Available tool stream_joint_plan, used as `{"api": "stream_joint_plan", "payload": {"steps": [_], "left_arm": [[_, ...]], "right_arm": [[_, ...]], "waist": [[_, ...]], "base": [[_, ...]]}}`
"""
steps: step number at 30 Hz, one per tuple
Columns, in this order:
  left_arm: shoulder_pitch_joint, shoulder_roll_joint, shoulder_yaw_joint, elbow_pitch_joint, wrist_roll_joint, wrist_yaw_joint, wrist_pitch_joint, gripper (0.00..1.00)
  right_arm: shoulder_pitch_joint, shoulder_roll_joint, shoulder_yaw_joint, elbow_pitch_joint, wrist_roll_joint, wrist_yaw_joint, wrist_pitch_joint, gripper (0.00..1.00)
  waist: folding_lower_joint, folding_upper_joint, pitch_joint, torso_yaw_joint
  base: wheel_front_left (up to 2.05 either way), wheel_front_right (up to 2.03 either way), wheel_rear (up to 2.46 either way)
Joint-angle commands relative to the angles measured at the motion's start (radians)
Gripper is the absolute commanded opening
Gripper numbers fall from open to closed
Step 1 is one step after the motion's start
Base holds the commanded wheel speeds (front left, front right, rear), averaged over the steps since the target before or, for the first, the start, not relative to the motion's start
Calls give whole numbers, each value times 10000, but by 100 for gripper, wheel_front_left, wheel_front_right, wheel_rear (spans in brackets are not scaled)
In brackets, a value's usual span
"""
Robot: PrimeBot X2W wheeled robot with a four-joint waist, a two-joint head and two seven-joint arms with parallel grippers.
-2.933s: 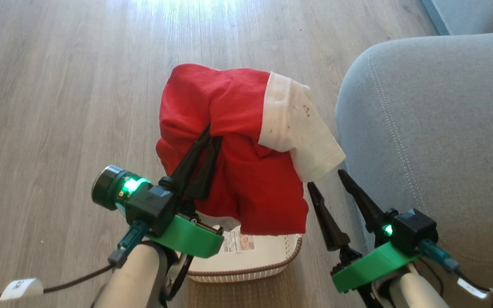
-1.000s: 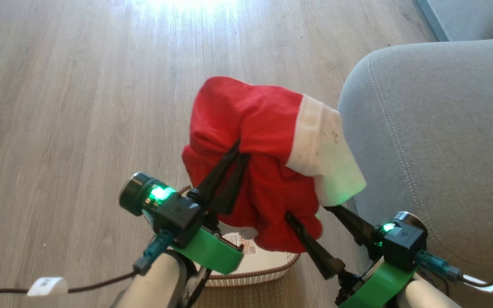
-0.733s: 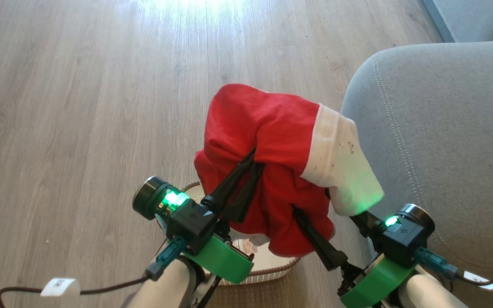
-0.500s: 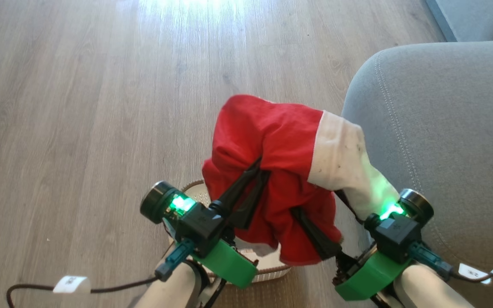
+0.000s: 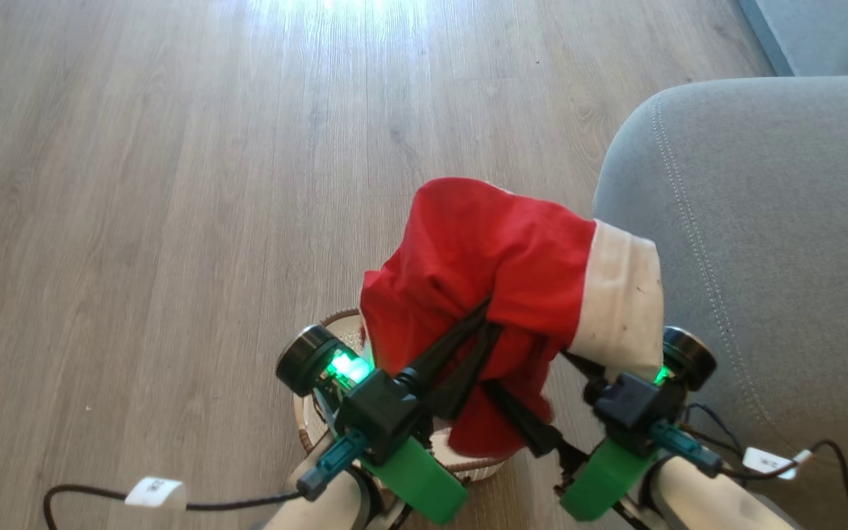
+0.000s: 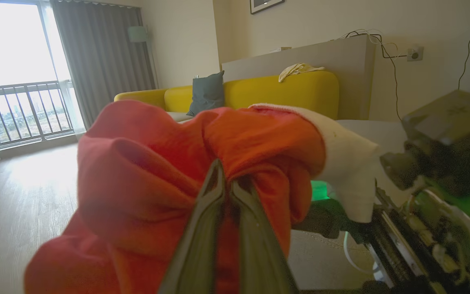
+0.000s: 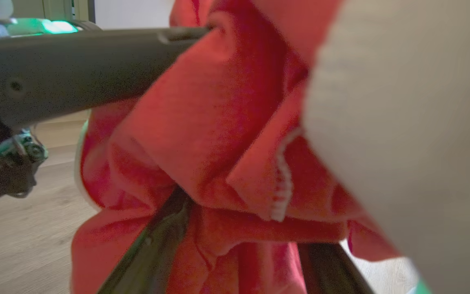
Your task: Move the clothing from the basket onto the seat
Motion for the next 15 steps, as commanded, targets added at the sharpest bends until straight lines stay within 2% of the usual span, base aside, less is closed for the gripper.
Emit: {"api": "stream_joint_plan", "payload": {"steps": [1,14,15], "left_arm": [[-370,-49,152,-329,-12,-106,-97,0],[-459,-49,-68,-234,-31,-156,-97,0],[-462,-49,-70,-222,-39,-152,-97,0]], "right_arm": [[-524,66,348,-238,-142,-2,-65,100],[-770,472,243,-26,-402,-2,-65,100],[-736,508,155,-17,-399,-2,-65,45]], "waist": [[0,0,5,10],[0,0,18,25],[0,0,13,36]], "base": [[0,0,0],[0,0,0],[0,0,0]]}}
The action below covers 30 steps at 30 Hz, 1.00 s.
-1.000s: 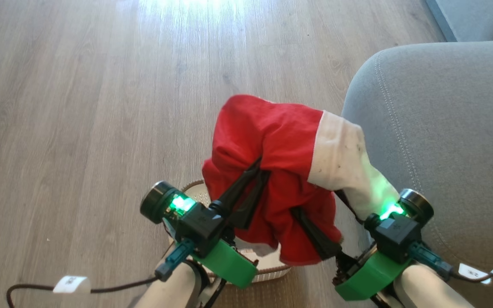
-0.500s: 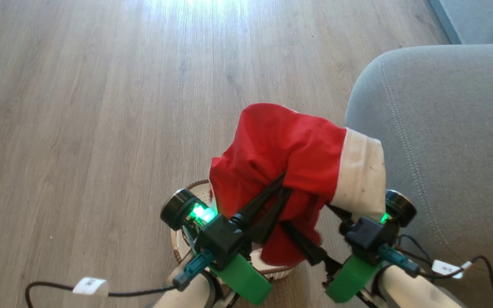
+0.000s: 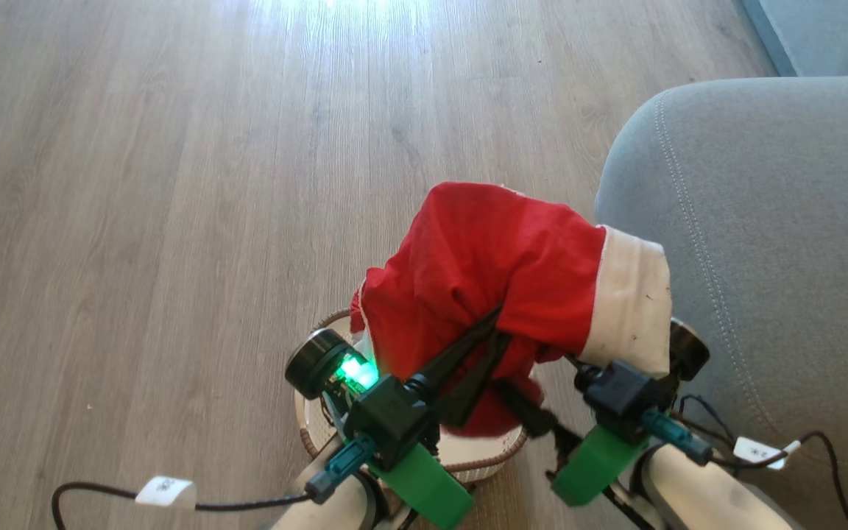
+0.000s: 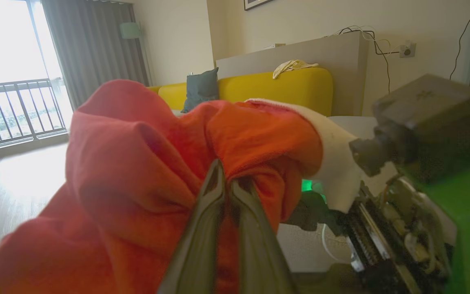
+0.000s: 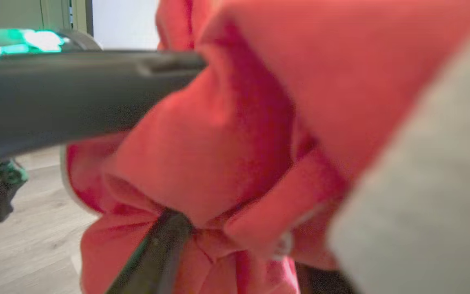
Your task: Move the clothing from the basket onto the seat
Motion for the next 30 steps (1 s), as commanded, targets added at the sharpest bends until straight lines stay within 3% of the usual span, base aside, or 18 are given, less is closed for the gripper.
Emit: {"api": "stream_joint_plan", "payload": {"steps": [1,2,19,20,21,23,25,30], "left_arm": [[-434,-64,203,-294,-44,-58,-95,0],[-432,-64,208,-283,-48,-53,-95,0],[-395,-64,423,-171,14,15,-95,0],[-394,-64,436,-184,22,36,-95,15],[-396,-64,446,-198,46,64,-95,45],[-397,-64,450,-203,79,96,-95,64],[-404,-64,466,-211,106,147,-95,99],[-434,-64,532,-288,107,258,-95,100]], "right_arm": [[-379,220,-152,-355,-31,-2,-67,14],[-354,288,-241,-435,-7,-2,-67,0],[173,758,-906,-1426,460,-2,-67,0],[189,783,-953,-1458,483,-2,-67,0],[204,804,-992,-1495,504,-2,-67,0],[228,827,-1073,-1569,514,-2,-67,0],[264,849,-1161,-1632,494,-2,-67,0],[371,928,-1487,-1849,355,-2,-67,0]], "waist": [[0,0,-8,12],[0,0,-11,24],[0,0,-19,60],[0,0,-17,56],[0,0,-16,52],[0,0,-11,44],[0,0,-10,40],[0,0,6,54]], "base": [[0,0,0],[0,0,0],[0,0,0],[0,0,0],[0,0,0],[0,0,0],[0,0,0],[0,0,0]]}}
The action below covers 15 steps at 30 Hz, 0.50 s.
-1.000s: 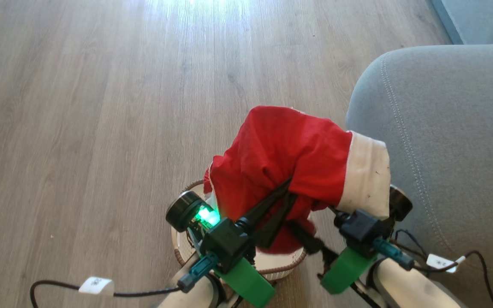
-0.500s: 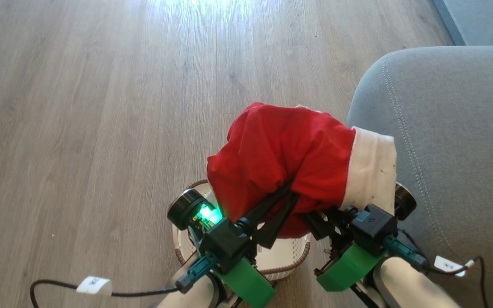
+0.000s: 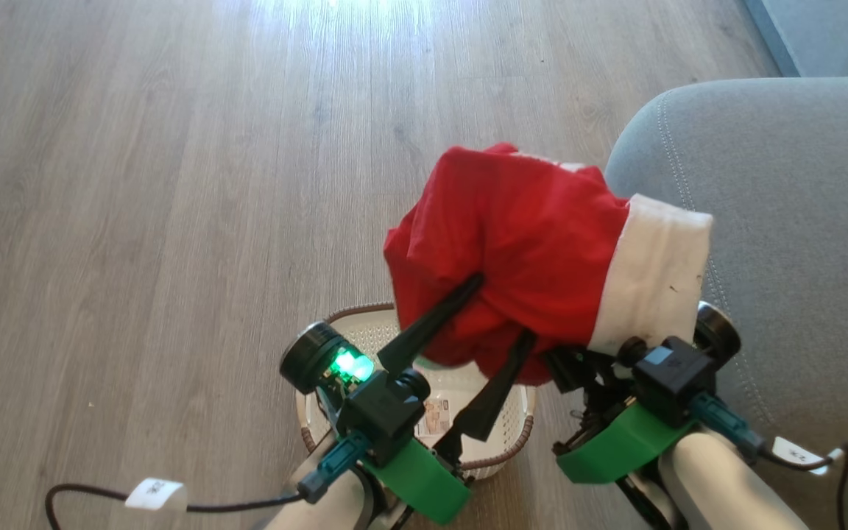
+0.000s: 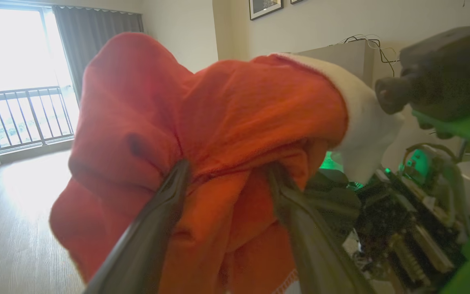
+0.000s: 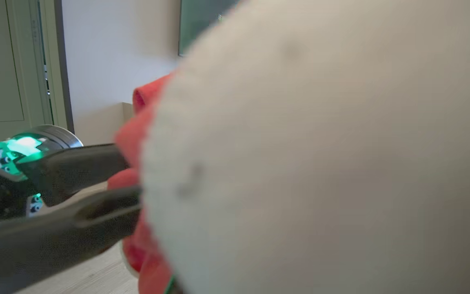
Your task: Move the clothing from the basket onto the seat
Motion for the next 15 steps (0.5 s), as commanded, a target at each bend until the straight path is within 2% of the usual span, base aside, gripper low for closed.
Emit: {"api": "stream_joint_plan", "payload": {"steps": [1,15], "left_arm": [[-399,-20,403,-270,45,102,37,100],[-326,-20,562,-243,191,123,37,100]], "right_arm": [[-152,230,-117,-675,-112,-2,-111,0],[-19,259,-857,-1059,-467,-2,-111,0]], "waist": [[0,0,2,15],[0,0,-4,-29]], "base": [[0,0,0],[0,0,0]]}}
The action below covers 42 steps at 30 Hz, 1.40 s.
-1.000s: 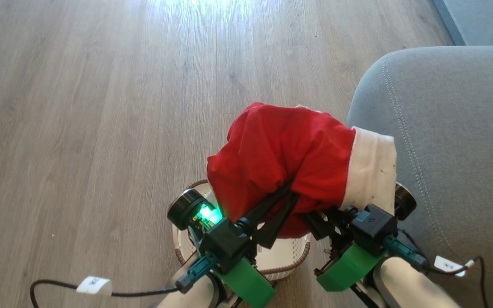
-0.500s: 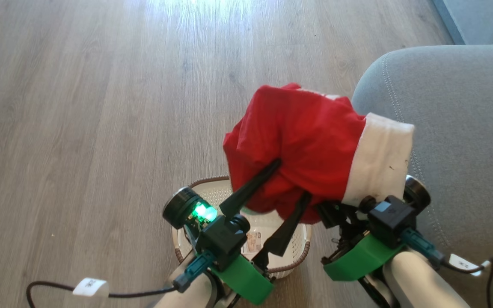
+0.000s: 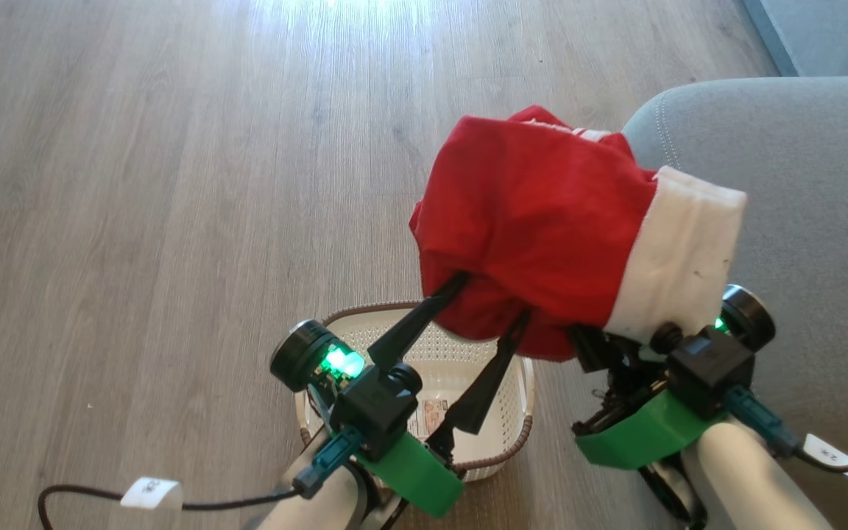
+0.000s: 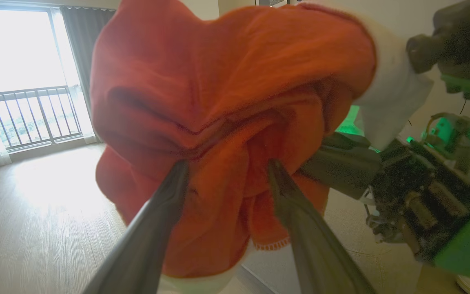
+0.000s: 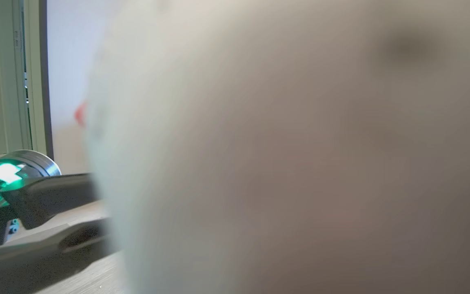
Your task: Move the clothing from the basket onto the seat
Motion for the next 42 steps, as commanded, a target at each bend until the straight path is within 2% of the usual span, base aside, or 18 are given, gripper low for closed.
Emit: {"api": "stream_joint_plan", "payload": {"steps": [1,18,29,42], "left_arm": [[-329,-24,359,-256,129,55,31,100],[-70,-24,829,184,315,97,31,100],[259,-4,1452,663,522,108,31,100],[623,52,2004,1213,924,435,31,100]], "right_arm": [[-179,109,-23,-492,-32,-2,-107,0],[228,210,-1734,-449,-297,-2,-107,0],[946,422,-3350,-559,-1220,-2,-107,0],[1575,434,-3847,-485,-1524,-2,-107,0]], "waist": [[0,0,-6,-3],[0,0,4,-43],[0,0,76,-159],[0,0,162,-273]], "base": [[0,0,0],[0,0,0],[0,0,0],[0,0,0]]}}
